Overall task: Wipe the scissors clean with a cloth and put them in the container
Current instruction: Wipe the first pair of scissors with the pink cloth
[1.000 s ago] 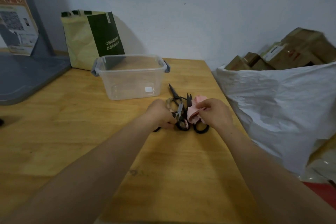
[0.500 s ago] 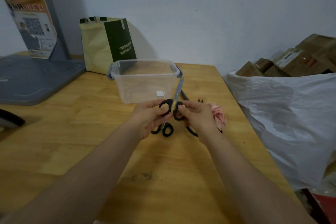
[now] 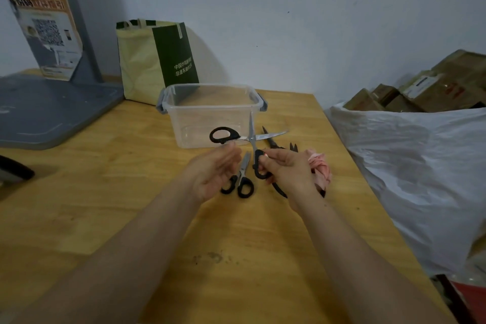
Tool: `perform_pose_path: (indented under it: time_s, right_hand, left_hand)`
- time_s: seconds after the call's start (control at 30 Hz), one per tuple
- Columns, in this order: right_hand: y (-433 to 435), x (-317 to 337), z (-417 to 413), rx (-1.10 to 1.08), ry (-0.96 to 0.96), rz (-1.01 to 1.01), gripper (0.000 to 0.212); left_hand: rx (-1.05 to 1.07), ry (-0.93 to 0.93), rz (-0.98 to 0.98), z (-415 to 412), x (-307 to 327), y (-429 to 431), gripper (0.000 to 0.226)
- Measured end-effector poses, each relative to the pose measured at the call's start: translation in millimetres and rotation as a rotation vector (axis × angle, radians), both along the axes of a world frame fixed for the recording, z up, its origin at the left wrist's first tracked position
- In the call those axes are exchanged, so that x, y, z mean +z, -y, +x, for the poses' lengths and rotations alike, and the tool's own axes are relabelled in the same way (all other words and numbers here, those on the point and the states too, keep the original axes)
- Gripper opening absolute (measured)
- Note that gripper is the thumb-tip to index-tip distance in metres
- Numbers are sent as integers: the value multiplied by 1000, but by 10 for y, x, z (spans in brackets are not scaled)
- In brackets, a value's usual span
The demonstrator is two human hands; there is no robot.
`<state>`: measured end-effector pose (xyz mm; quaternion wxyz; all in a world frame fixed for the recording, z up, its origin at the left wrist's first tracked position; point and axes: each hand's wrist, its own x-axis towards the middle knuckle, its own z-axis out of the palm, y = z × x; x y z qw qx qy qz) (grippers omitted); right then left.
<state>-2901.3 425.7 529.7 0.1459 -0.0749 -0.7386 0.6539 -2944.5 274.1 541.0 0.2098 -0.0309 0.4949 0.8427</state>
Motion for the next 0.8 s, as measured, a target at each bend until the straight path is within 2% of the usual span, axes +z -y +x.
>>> perform_pose_path:
  time_s: [0.13, 0.23, 0.3, 0.37, 0.43, 0.5, 0.57, 0.6, 0.63, 0.7, 0.8]
  right_hand:
    - [67, -102, -35, 50, 8, 32, 17]
    - [57, -102, -49, 74, 44, 132, 22]
    - [-50, -79, -69, 8, 34, 256, 21]
    - [-240, -14, -76, -187, 1, 422, 19]
    - [-453, 98, -60, -357, 37, 727, 23]
    - [-638, 177, -41, -397, 201, 1057, 34]
    - [-739, 178, -33, -363, 395, 1192, 46]
    - [-758, 150, -42, -346, 417, 1197, 42]
    - [-757, 126, -50, -345, 379, 1180, 30]
    - [-724, 94, -70, -400, 211, 1088, 11]
    - [-595, 149, -115, -432, -84, 861, 6]
  left_hand:
    - [0, -31, -14, 80, -120, -229, 23]
    - [96, -32, -70, 46, -132, -305, 5]
    - [129, -19, -123, 4, -142, -296, 3]
    - [123, -57, -220, -38, -148, -247, 5]
    - [104, -109, -297, -72, -150, -193, 9]
    - [100, -134, -333, -99, -153, -158, 13]
    - [88, -153, -329, -145, -176, -140, 13]
    - [73, -173, -322, -166, -188, -136, 12]
    - [60, -193, -320, -188, -202, -133, 11]
    - [50, -221, -328, -218, -208, -132, 12]
    - [52, -255, -290, -235, -187, -152, 19]
